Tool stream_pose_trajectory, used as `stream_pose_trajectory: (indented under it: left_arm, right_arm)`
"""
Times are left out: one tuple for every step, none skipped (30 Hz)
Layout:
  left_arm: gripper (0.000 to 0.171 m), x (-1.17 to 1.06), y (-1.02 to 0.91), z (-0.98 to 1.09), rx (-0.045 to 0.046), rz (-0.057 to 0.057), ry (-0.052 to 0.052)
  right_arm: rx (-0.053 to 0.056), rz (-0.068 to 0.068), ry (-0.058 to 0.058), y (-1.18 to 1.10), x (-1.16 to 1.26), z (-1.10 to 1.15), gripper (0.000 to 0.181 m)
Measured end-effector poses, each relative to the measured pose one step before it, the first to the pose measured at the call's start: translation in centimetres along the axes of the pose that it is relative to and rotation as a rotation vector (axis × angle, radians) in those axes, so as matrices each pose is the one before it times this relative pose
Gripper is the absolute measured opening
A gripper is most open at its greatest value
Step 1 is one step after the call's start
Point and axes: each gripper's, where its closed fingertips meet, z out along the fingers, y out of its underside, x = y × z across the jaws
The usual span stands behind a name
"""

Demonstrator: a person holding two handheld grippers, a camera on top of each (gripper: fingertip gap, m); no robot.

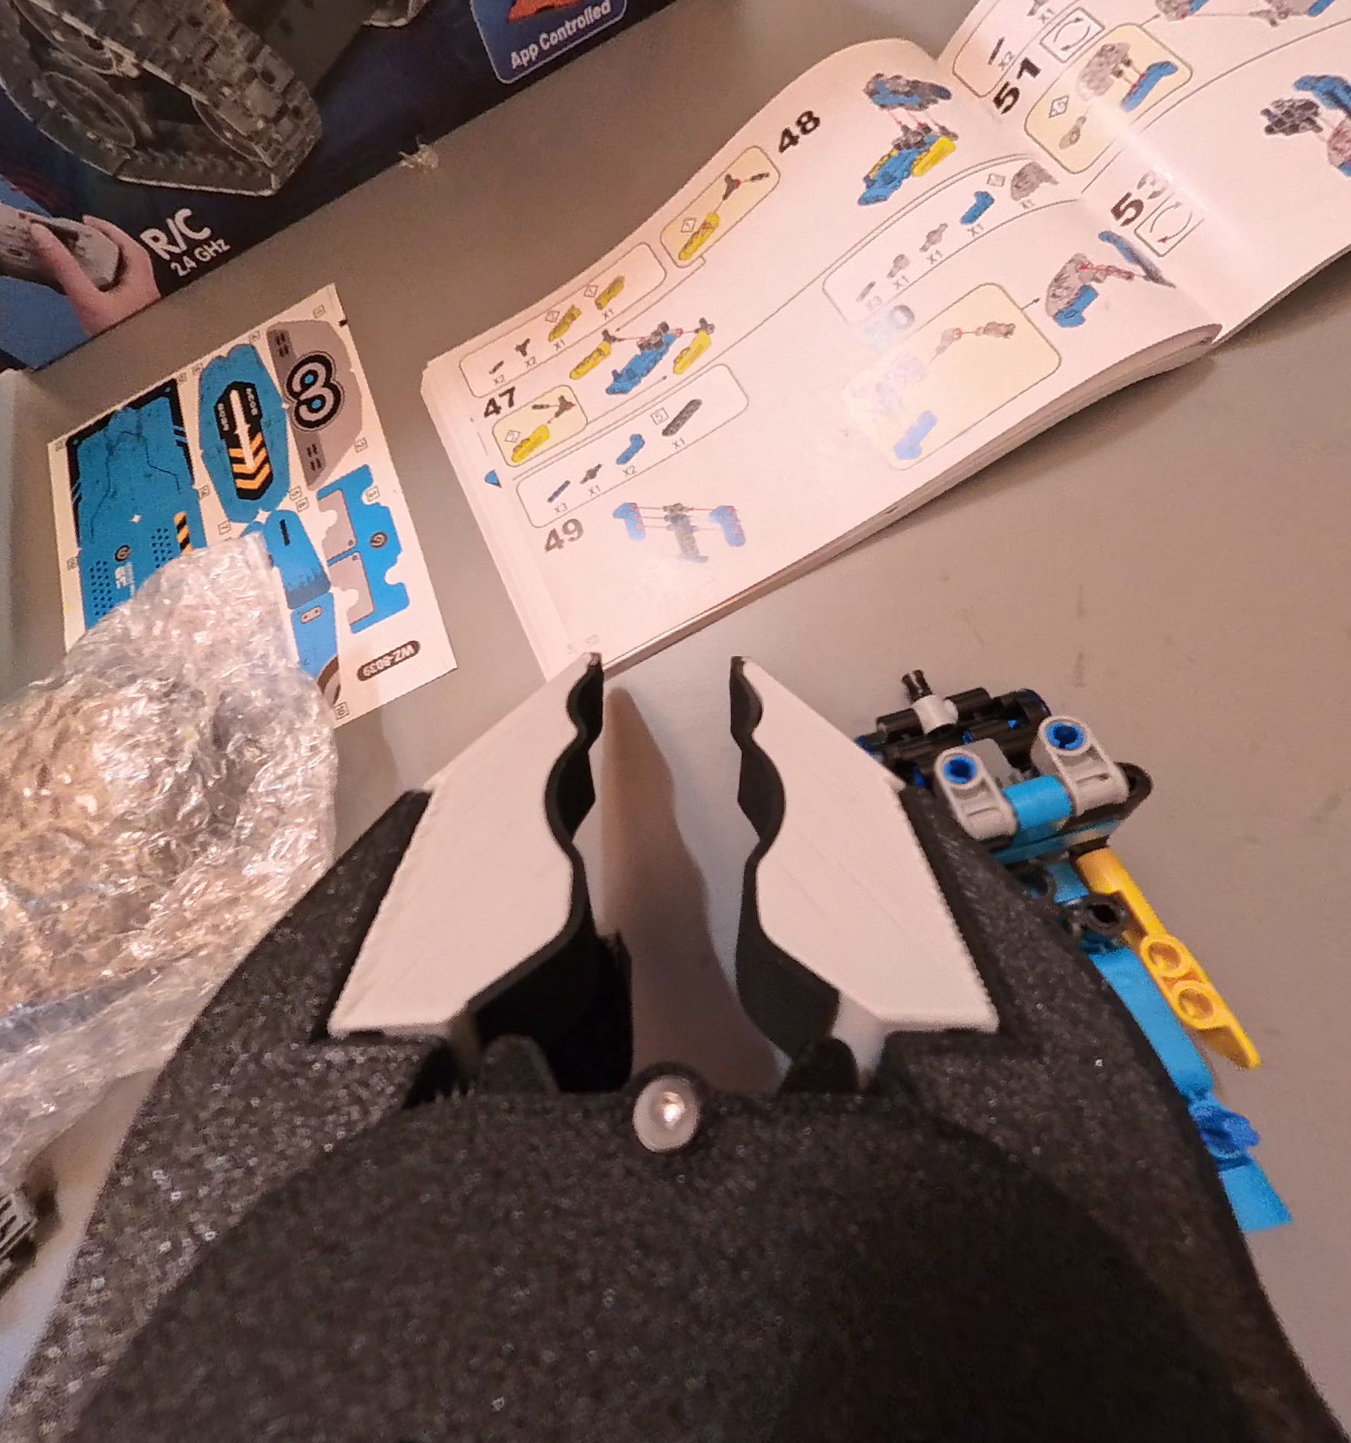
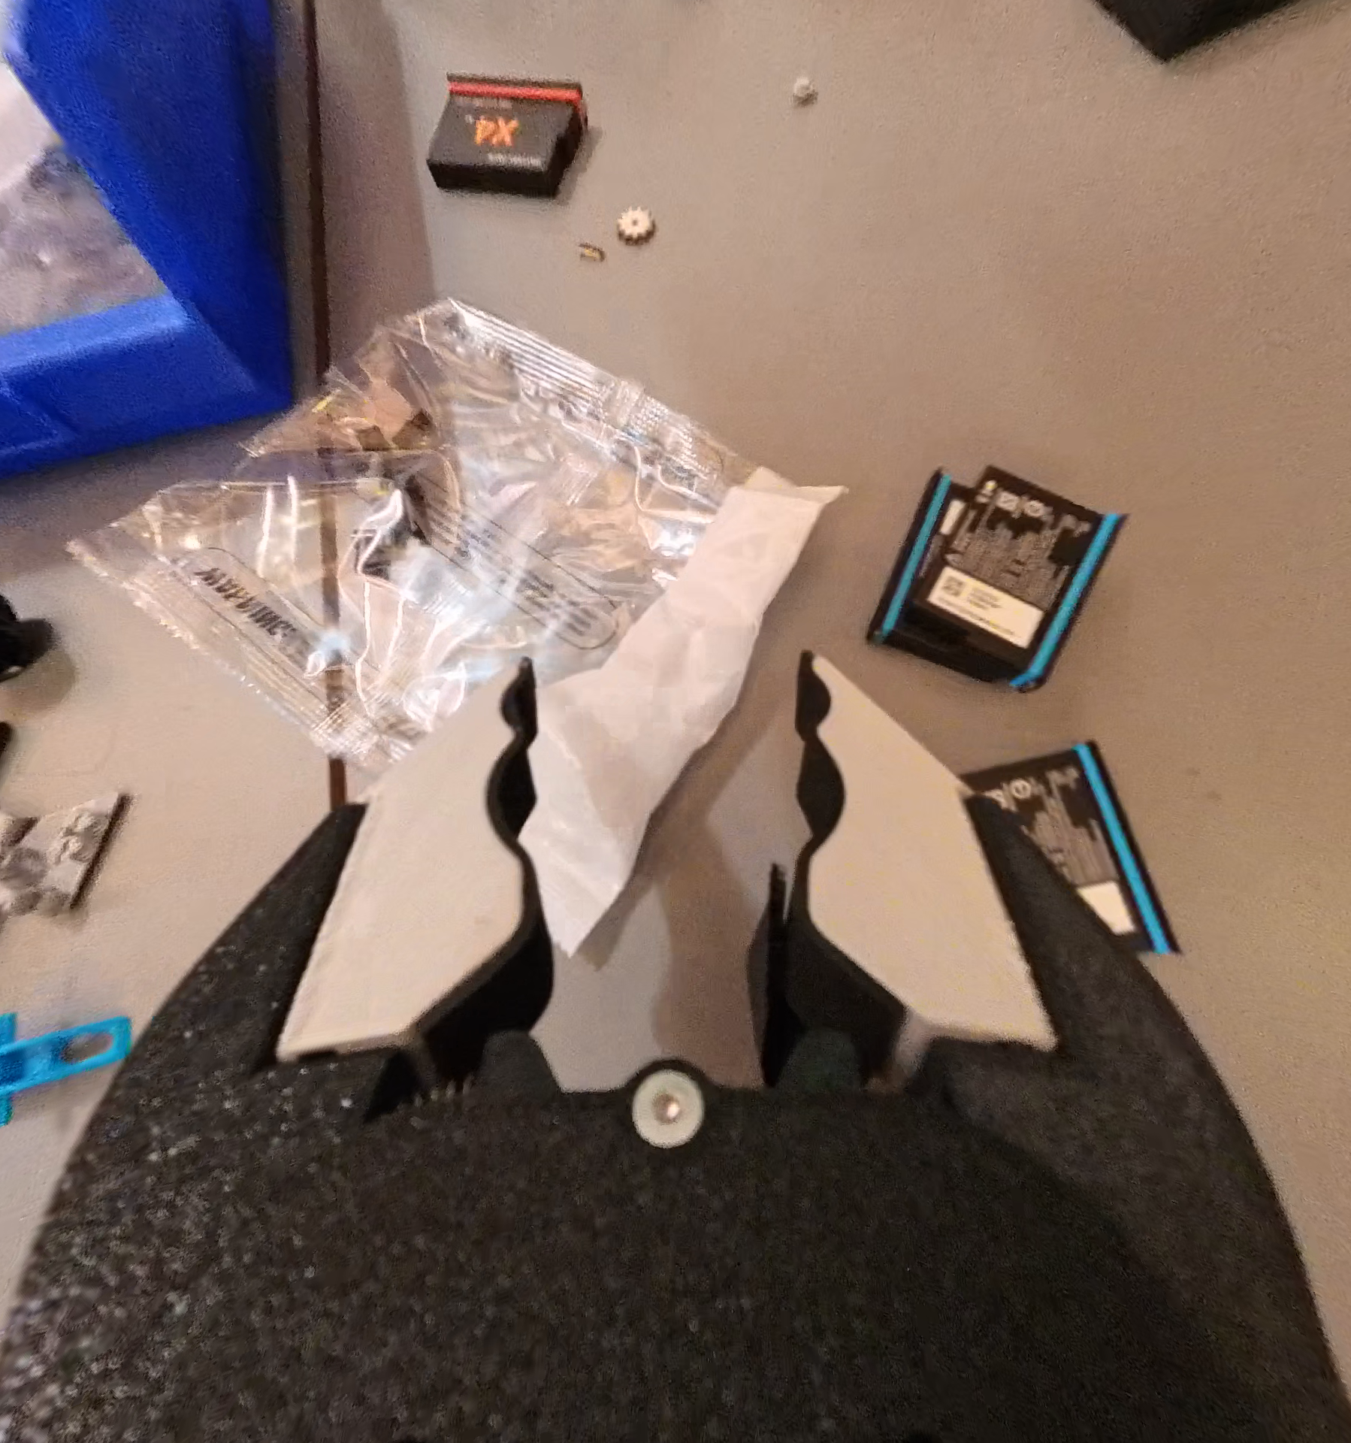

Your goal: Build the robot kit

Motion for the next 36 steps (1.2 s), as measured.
stream_pose_trajectory:
  left_arm:
    - [0.033,-0.217,0.011,-0.055,0.00097,-0.0065,-0.0058]
    - [0.033,-0.259,-0.042,-0.099,0.00495,-0.0103,-0.0056]
    - [0.033,-0.251,-0.125,-0.15,0.00747,-0.0145,-0.0026]
    - [0.033,-0.295,-0.193,-0.215,0.01069,-0.0165,-0.0029]
    - [0.033,-0.354,-0.27,-0.271,0.01473,-0.0187,-0.0053]
    - [0.033,-0.337,-0.337,-0.313,0.01787,-0.0212,-0.0047]
    - [0.033,-0.203,-0.388,-0.34,0.01872,-0.0215,0.0007]
    - [0.033,0.002,-0.441,-0.346,0.01673,-0.0207,0.0071]
    - [0.033,0.218,-0.517,-0.384,0.01618,-0.0191,0.0121]
    - [0.033,0.478,-0.685,-0.459,0.01937,-0.0163,0.0169]
    - [0.033,0.843,-0.906,-0.536,0.02629,-0.0129,0.0265]
    - [0.033,1.217,-1.044,-0.563,0.02865,-0.0083,0.0373]
    - [0.033,1.432,-1.081,-0.554,0.02787,-0.0023,0.0396]
    - [0.033,1.499,-1.055,-0.503,0.02629,0.0018,0.036]
    - [0.033,1.655,-0.983,-0.456,0.02244,0.0028,0.0403]
    - [0.033,1.828,-0.907,-0.422,0.0203,0.0008,0.0462]
    - [0.033,1.989,-0.788,-0.346,0.01921,-0.001,0.0514]
    - [0.033,2.204,-0.607,-0.237,0.01454,-0.0053,0.0612]
    - [0.033,2.369,-0.386,-0.064,0.01052,-0.0106,0.0697]
    - [0.033,2.37,-0.149,0.14,0.00421,-0.0137,0.0712]
    - [0.033,2.276,0.058,0.326,-0.00239,-0.0177,0.0707]
    - [0.033,2.174,0.122,0.504,0.00025,-0.0264,0.0718]
    - [0.034,2.087,0.245,0.683,-0.00026,-0.034,0.0788]
    - [0.034,1.831,0.454,0.879,-0.01296,-0.0383,0.0785]
    - [0.035,1.427,0.555,1.037,-0.01754,-0.048,0.0704]
    - [0.036,1.208,0.471,1.106,-0.0119,-0.0646,0.0728]
    - [0.038,1.194,0.451,1.122,-0.01359,-0.0698,0.0806]
    - [0.04,1.11,0.479,1.159,-0.01332,-0.0601,0.0786]
    - [0.045,0.801,0.488,1.164,-0.01393,-0.0384,0.0618]
    - [0.057,0.38,0.388,1.123,-0.01429,0.0067,0.0304]
    - [0.069,-0.303,0.209,0.942,-0.01039,0.0549,-0.0227]
    - [0.072,-0.685,-0.025,0.637,-0.00625,0.0779,-0.055]
    - [0.074,-0.581,-0.264,0.328,-0.00268,0.0865,-0.0531]
    - [0.077,-0.54,-0.466,0.035,0.0016,0.0841,-0.0494]
    - [0.079,-0.737,-0.716,-0.272,0.01207,0.0698,-0.0525]
    - [0.08,-0.711,-0.873,-0.441,0.02269,0.0641,-0.0405]
  right_arm:
    - [-0.0282,-0.0057,0.0215,0.337,-0.027,0.971,0.067]
    - [-0.0405,0.0031,0.0189,0.588,0.14,0.841,0.064]
    - [-0.0401,0.0083,0.0102,0.651,0.109,0.594,0.056]
    - [-0.0262,0.0043,-0.0001,0.53,-0.021,0.22,0.042]
    - [-0.0087,-0.0021,0.0175,0.298,0.263,-0.167,0.032]
    - [0.0111,-0.0083,0.0308,0.036,0.406,-0.561,0.022]
    - [0.0309,-0.0243,0.007,-0.272,0.002,-0.921,0.002]
    - [0.0465,-0.0261,0.0082,-0.628,-0.082,-1.185,0.001]
    - [0.0383,-0.0263,0.0097,-0.635,-0.112,-1.311,0.0]
    - [0.0294,-0.0275,-0.0052,-0.621,-0.379,-1.288,0.0]
    - [0.032,-0.0249,-0.0149,-0.739,-0.591,-1.269,0.0]
    - [0.0412,-0.0141,-0.0181,-1.035,-0.717,-1.301,0.0]
    - [0.0432,-0.0013,-0.0355,-1.278,-1.079,-1.252,0.0]
    - [0.0291,-0.0075,-0.0548,-1.344,-1.517,-1.065,0.0]
    - [0.018,-0.0224,-0.0372,-1.371,-1.446,-0.847,0.0]
    - [0.0153,-0.035,-0.0126,-1.502,-1.217,-0.684,0.0]
    - [0.0147,-0.0446,-0.0068,-1.612,-1.218,-0.547,0.0]
    - [0.0122,-0.0459,-0.0095,-1.634,-1.306,-0.464,0.0]
    - [0.0125,-0.041,-0.0131,-1.653,-1.424,-0.411,0.0]
    - [0.0063,-0.0451,-0.0122,-1.518,-1.481,-0.417,0.0]
    - [0.01,-0.0489,0.0006,-1.483,-1.335,-0.482,0.0]
    - [0.0176,-0.0446,0.0045,-1.533,-1.326,-0.55,0.0]
    - [0.028,-0.0385,-0.0095,-1.615,-1.605,-0.616,0.0]
    - [0.0356,-0.034,-0.0195,-1.651,-1.844,-0.58,0.0]
    - [0.0316,-0.0359,-0.0173,-1.515,-1.846,-0.47,0.0]
    - [0.033,-0.0366,-0.0058,-1.329,-1.659,-0.349,0.0]
    - [0.0408,-0.0293,-0.0097,-1.477,-1.603,-0.232,0.0]
    - [0.0382,-0.0204,-0.0208,-1.457,-1.638,-0.092,0.0]
    - [0.0295,-0.0125,-0.0224,-1.372,-1.476,0.103,0.0]
    - [0.0252,-0.0066,-0.0324,-1.239,-1.408,0.326,0.0]
    - [0.015,-0.0001,-0.0406,-1.076,-1.383,0.455,0.0]
    - [0.0146,0.0072,-0.0404,-0.947,-1.217,0.59,0.0]
    - [0.0165,0.0067,-0.0382,-0.825,-1.051,0.647,0.0]
    - [0.0144,0.0109,-0.0363,-0.699,-0.937,0.626,0.0]
    - [0.0167,0.0162,-0.0452,-0.617,-0.914,0.622,0.0]
    - [0.0179,0.0186,-0.0506,-0.55,-0.947,0.565,0.0]
